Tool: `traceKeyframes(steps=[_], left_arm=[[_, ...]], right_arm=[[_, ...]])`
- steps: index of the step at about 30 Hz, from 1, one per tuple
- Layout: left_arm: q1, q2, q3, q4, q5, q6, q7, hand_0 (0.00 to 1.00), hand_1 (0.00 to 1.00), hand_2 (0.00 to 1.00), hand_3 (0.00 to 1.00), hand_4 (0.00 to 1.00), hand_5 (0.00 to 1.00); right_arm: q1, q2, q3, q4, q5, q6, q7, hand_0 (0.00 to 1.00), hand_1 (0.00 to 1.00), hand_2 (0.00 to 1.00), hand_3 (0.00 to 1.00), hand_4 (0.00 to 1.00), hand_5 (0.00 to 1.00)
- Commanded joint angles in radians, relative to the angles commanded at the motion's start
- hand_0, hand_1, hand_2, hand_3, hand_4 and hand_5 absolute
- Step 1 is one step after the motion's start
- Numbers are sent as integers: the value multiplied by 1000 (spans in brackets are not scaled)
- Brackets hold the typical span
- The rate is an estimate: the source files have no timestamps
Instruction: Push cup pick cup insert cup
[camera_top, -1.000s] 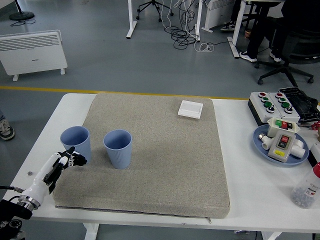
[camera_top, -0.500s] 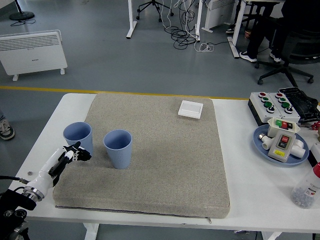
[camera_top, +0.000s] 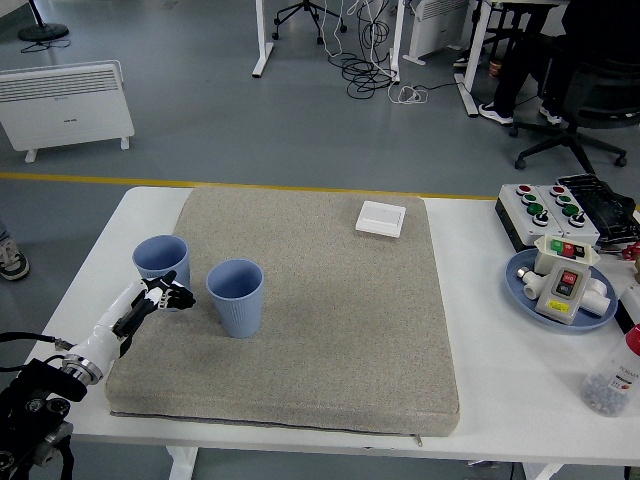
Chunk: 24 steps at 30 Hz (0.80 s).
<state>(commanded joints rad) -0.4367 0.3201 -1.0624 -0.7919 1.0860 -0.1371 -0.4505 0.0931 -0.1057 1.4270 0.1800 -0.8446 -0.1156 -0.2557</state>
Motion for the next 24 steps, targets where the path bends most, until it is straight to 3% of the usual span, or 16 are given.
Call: traceKeyframes(steps=[12, 24], left_arm=[[-67, 4, 69, 84, -37, -8, -19, 595, 564, 518, 473, 626, 998], [-83, 7, 86, 88, -47, -12, -30, 594, 562, 518, 471, 627, 998]], right_arm=[[2, 1, 0, 0, -3, 0, 0, 750, 611, 585, 583, 104, 584], [0, 2, -1, 0, -2, 0, 0, 750, 611, 586, 582, 103, 584]])
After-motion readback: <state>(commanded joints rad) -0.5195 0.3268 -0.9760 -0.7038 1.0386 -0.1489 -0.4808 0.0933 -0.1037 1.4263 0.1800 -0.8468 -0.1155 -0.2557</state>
